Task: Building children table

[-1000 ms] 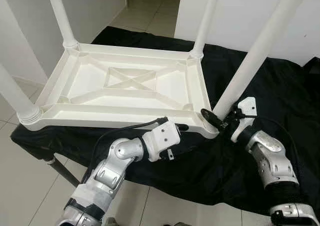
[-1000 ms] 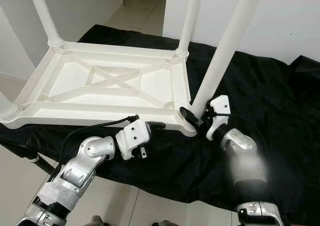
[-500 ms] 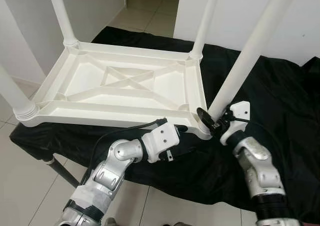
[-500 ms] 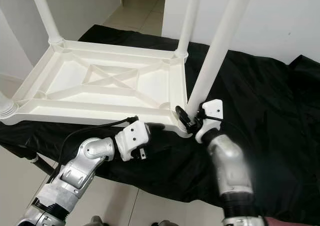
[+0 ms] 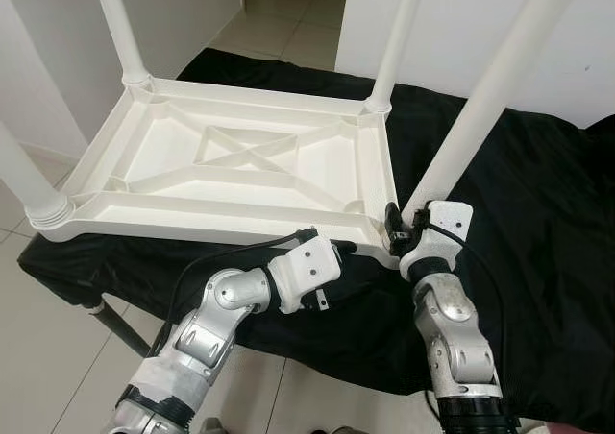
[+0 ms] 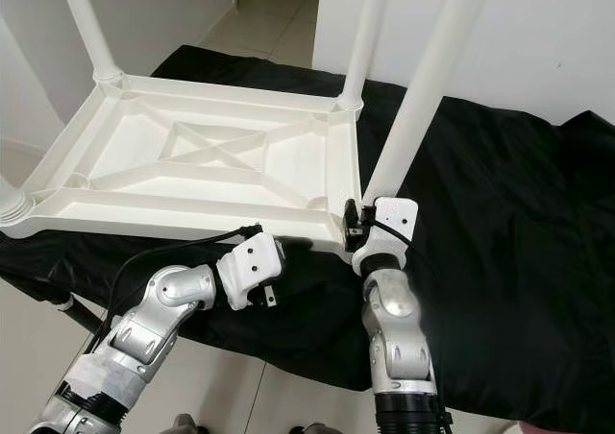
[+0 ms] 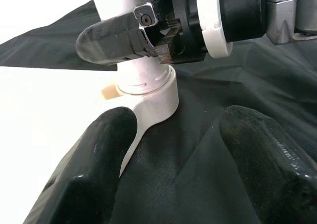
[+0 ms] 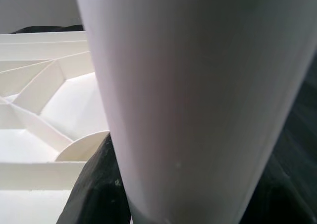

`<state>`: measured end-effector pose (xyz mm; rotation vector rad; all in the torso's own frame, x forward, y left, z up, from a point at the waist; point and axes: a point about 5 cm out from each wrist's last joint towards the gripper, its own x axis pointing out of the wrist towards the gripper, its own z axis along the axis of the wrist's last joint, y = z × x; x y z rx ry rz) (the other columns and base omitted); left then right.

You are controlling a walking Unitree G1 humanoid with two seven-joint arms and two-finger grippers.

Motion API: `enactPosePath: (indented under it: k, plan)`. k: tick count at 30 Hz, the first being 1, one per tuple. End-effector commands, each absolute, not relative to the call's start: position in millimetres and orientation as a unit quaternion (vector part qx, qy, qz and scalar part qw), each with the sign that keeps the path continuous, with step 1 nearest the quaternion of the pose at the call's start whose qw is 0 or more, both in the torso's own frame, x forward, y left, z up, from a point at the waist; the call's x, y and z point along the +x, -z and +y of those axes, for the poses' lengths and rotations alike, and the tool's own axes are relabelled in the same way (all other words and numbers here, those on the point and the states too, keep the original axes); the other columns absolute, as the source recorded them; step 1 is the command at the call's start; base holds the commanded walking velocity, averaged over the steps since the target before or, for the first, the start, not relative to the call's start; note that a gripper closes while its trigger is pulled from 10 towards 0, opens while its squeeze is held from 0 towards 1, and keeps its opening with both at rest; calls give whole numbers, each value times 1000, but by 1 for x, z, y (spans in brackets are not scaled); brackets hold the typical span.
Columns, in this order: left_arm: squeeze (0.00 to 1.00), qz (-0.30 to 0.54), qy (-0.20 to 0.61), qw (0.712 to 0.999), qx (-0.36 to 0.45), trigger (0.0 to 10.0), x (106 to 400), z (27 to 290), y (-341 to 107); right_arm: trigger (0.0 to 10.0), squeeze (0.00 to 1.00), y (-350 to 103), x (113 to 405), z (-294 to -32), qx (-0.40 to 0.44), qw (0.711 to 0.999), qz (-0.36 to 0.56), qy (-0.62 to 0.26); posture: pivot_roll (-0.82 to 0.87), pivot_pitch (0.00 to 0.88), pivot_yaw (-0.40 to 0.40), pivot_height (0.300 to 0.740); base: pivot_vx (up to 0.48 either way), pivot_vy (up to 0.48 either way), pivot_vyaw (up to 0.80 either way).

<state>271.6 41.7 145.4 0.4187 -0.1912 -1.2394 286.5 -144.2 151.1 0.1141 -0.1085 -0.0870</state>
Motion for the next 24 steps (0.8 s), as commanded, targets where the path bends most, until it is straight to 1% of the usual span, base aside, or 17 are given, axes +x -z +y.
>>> enactPosePath:
  k: [1,2,3,7,9,10,13,14,16,17,20,22,24]
  plan:
    - [0,-90,552,807,188,10000,275,45,-147,10000,0,-130,281,-150,70,993,-6,95,30,109,-72,740,0,0,0]
    - [0,-91,542,816,180,10000,279,48,-150,10000,0,-128,278,-151,72,988,-3,138,30,109,-72,740,0,0,0]
    - [0,-92,538,820,172,10000,281,50,-153,10000,0,-127,279,-149,79,987,-4,143,32,107,-73,740,0,0,0]
    - [0,-95,533,826,155,10000,284,54,-158,10000,0,-131,280,-145,74,987,-17,143,30,107,-73,740,0,0,0]
    - [0,-96,533,831,125,10000,285,57,-165,10000,0,-130,281,-148,64,986,-12,151,25,104,-73,740,0,0,0]
    - [0,-96,533,831,125,10000,285,57,-165,10000,0,-130,281,-148,64,986,-12,151,25,104,-73,740,0,0,0]
    - [0,-100,535,834,91,10000,284,60,-174,10000,0,-131,280,-152,67,987,-21,145,22,105,-73,740,0,0,0]
    - [0,-101,536,834,84,10000,283,60,-175,10000,804,-133,280,-152,70,987,-27,139,20,106,-73,740,0,0,0]
    - [0,-101,536,834,84,10000,283,60,-175,10000,804,-133,280,-152,70,987,-27,139,20,106,-73,740,0,0,0]
    - [0,-101,537,834,81,10000,283,60,-175,10000,1000,-135,281,-153,73,988,-35,131,20,106,-73,740,0,0,0]
    - [0,-101,537,833,82,10000,282,59,-175,10000,1000,-139,282,-154,74,989,-49,114,14,110,-73,740,0,0,0]
    - [0,-101,535,834,88,10000,284,59,-174,10000,1000,-145,284,-153,67,991,-69,88,4,116,-69,740,0,0,0]
    - [0,-101,535,834,88,10000,284,59,-174,10000,1000,-145,284,-153,67,991,-69,88,4,116,-69,740,0,0,0]
